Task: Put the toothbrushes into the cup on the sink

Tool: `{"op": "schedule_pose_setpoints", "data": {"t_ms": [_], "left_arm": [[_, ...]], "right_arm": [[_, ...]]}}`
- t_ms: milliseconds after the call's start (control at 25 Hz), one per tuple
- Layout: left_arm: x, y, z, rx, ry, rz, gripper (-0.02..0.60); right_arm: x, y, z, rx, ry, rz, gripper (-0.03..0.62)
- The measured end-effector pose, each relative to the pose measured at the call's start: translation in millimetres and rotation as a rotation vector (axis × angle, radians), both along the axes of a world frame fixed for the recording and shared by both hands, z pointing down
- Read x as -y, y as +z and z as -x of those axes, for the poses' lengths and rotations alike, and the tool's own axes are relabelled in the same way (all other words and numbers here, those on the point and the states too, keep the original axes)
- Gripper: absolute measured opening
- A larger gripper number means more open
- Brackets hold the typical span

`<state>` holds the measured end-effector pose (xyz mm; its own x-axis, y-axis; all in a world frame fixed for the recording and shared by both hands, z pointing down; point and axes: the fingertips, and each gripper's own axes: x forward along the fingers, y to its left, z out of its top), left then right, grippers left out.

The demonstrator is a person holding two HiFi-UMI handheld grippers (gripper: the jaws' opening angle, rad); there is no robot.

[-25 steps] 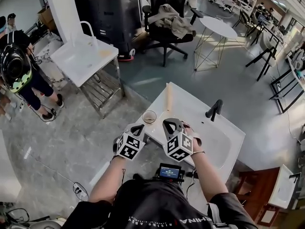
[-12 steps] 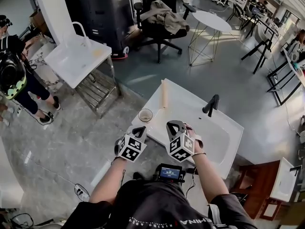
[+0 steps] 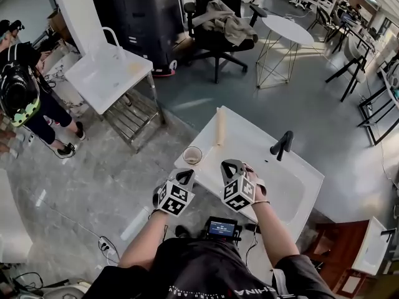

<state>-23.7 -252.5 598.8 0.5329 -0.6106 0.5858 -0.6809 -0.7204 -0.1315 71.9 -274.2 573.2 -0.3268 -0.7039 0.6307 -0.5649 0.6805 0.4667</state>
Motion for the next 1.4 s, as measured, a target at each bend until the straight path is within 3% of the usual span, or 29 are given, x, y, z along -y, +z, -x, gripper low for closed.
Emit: {"op": "schedule_pose_setpoints", "data": {"t_ms": [640,1000,1400], "left_arm": [[15,43,-25,0.004,-0.077,0.080,0.005],[17,64,-12,0.018,-0.142,0.128,0.005],[22,70,2,0.038,-0.189,0.152,0.005]], "right_arm": [[75,80,-24,-0.013,-0.012,0.065,0.077],[115,133,-26,-0.063,-0.025,0.089,0.121],[138,159,-22,-0.118,-0.037,0.046,0.130]]}}
